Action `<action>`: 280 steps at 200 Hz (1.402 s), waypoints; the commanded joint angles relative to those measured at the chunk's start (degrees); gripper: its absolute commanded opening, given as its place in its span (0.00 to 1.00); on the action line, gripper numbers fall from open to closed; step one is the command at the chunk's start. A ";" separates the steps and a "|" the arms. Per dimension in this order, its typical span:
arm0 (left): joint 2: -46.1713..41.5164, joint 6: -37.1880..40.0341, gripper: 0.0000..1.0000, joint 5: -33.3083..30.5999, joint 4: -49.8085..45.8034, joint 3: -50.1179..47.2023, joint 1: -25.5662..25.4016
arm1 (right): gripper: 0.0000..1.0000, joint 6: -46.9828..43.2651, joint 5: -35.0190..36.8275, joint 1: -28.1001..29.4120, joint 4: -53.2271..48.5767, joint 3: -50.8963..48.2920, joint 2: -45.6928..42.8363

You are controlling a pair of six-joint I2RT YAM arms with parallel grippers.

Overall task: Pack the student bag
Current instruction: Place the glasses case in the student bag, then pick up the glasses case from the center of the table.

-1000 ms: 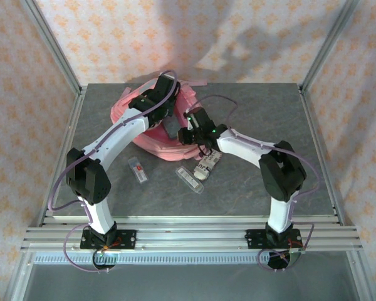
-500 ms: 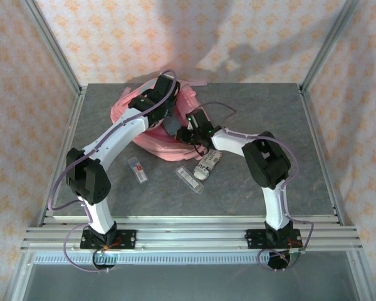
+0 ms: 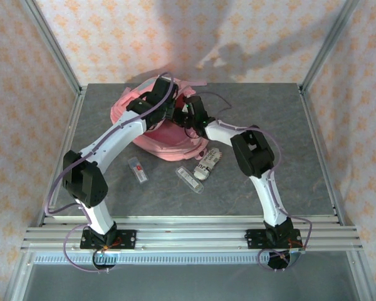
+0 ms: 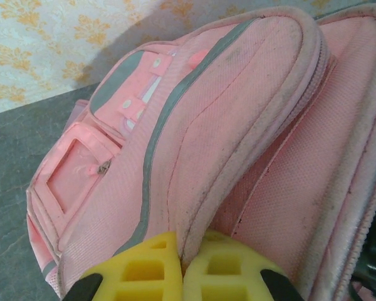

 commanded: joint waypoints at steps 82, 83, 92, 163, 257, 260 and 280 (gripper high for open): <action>-4.21 -3.19 0.00 -0.38 5.40 -3.70 -0.33 | 0.61 -10.06 2.13 -0.16 -8.52 -20.81 -24.47; -4.21 -3.21 0.00 -0.36 5.43 -3.72 -0.32 | 0.61 -10.26 2.34 -0.16 -8.90 -21.22 -25.00; -4.16 -3.46 0.00 -0.14 5.82 -4.20 -0.24 | 0.65 -11.66 4.13 -0.17 -12.25 -24.43 -29.62; -3.24 -2.98 0.00 0.10 6.69 -4.33 -0.27 | 0.93 -5.74 22.42 0.10 -42.73 -39.30 -51.94; -3.50 -3.41 0.00 0.46 6.09 -3.74 -0.28 | 0.94 3.02 24.96 9.06 -44.27 -41.20 -43.78; -3.50 -3.41 0.00 0.45 6.15 -3.75 -0.31 | 0.94 3.14 25.15 9.26 -44.20 -40.97 -43.36; -3.68 -3.59 0.00 0.46 6.23 -4.01 -0.37 | 0.94 4.53 26.01 9.89 -43.45 -40.13 -40.79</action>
